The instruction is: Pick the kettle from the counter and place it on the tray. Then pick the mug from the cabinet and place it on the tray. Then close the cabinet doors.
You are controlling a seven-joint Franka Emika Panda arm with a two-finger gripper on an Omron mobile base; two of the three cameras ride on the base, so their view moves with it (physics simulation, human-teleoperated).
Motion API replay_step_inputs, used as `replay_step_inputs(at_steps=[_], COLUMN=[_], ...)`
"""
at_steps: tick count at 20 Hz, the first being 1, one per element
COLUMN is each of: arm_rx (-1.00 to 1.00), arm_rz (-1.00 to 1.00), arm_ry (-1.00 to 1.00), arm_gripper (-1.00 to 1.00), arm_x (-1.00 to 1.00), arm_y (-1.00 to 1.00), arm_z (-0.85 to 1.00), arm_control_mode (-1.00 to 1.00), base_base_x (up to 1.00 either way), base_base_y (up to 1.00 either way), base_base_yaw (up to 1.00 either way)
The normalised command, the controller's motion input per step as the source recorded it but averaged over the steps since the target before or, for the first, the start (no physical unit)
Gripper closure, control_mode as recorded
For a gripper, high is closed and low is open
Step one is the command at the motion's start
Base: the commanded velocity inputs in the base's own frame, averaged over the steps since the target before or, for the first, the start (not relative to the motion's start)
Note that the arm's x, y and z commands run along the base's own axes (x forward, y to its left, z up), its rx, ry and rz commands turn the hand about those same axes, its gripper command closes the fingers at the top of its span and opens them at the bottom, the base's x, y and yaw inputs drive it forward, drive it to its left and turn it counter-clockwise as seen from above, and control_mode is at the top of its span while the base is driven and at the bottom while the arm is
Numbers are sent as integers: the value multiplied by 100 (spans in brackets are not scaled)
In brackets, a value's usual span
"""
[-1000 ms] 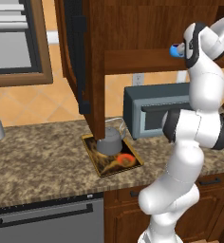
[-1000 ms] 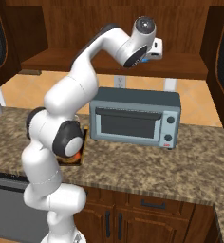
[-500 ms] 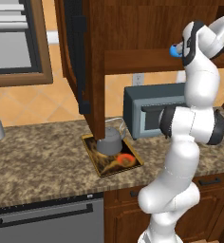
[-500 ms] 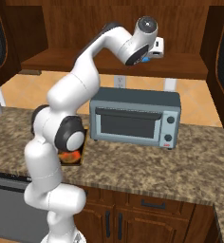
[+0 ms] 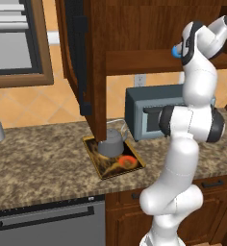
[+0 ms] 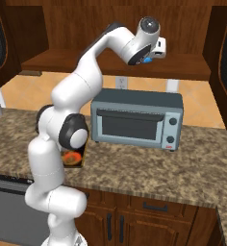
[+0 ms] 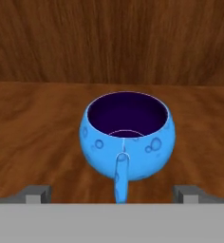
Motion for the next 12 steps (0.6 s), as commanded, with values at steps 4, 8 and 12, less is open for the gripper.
replay_step_inputs(at_steps=[4,8,12], arm_rx=[0,0,0], arm_rz=[0,0,0], arm_ry=[0,0,0], arm_gripper=[-100,-100,-100], arm_x=[10,17,20], arm_y=[-3,-5,-4], arm_z=[-7,-9,-6], arm_control_mode=[-100,-100,-100], base_base_x=[0,0,0], base_base_y=[0,0,0], base_base_yaw=[0,0,0])
